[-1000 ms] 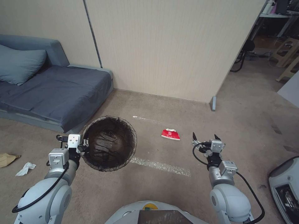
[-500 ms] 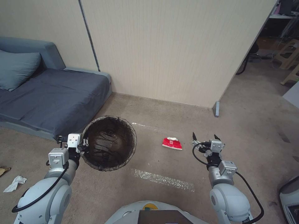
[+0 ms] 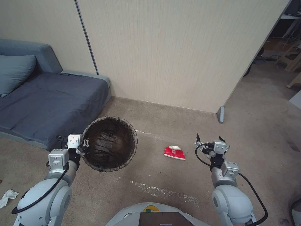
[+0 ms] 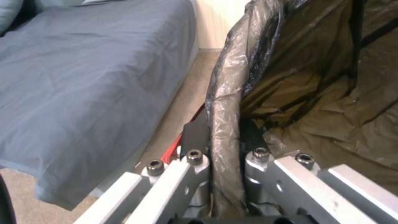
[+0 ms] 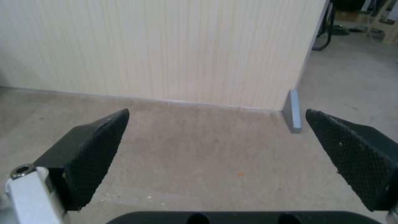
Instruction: Pick up the trash bin, then pick up the garbage from the floor and place it into the trash bin.
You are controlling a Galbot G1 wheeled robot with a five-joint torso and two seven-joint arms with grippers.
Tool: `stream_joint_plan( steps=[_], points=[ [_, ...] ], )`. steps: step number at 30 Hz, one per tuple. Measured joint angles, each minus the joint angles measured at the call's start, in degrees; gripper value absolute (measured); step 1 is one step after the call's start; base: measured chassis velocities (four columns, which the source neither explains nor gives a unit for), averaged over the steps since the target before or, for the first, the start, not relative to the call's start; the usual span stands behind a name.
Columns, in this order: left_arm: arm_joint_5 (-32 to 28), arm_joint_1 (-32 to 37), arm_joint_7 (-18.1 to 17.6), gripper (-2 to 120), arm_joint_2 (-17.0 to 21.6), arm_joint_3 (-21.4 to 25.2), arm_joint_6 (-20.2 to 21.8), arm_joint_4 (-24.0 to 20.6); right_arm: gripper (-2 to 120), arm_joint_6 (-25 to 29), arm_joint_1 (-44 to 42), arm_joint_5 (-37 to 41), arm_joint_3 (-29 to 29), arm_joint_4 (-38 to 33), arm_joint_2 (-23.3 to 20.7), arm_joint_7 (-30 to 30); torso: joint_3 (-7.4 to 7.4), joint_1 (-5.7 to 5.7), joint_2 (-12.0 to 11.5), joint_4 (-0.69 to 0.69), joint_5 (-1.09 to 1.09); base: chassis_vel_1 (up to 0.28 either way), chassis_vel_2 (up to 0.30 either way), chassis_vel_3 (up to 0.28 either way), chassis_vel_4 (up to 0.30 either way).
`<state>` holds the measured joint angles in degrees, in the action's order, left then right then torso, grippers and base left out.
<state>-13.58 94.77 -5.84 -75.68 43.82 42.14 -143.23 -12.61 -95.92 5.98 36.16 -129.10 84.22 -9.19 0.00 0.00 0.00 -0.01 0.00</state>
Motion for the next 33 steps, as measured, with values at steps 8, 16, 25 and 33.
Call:
stream_joint_plan(
  steps=[8, 16, 25, 33],
  points=[
    [0.08, 0.43, 0.08, 4, -0.02, 0.06, 0.00, 0.00, 100, -5.61, 1.04, 3.15, -0.23, -1.00, -2.83, -1.42, 0.00, 0.00, 0.00, 0.00, 0.00, 0.000, 0.000, 0.000, 0.000],
    [0.20, 0.88, 0.22, 4, -0.22, 0.17, 0.00, 0.00, 100, -23.49, 7.91, 13.51, -0.42, -2.83, -9.79, -2.43, 0.00, 0.00, 0.00, 0.01, 0.01, 0.000, 0.000, 0.000, 0.000],
    [0.42, 1.87, 0.45, 4, -0.03, 0.34, 0.00, 0.00, 100, -30.15, 16.01, 20.79, -4.39, 2.47, -24.26, 1.46, 0.00, 0.00, 0.00, 0.01, 0.02, 0.000, 0.000, 0.000, 0.000],
    [0.69, 2.79, 0.46, 4, -0.16, 0.56, 0.00, 0.00, 100, -30.04, 22.59, 22.38, -10.49, 9.28, -27.90, 2.32, 0.00, 0.00, 0.00, 0.01, 0.01, 0.000, 0.000, 0.000, 0.000]
  ],
)
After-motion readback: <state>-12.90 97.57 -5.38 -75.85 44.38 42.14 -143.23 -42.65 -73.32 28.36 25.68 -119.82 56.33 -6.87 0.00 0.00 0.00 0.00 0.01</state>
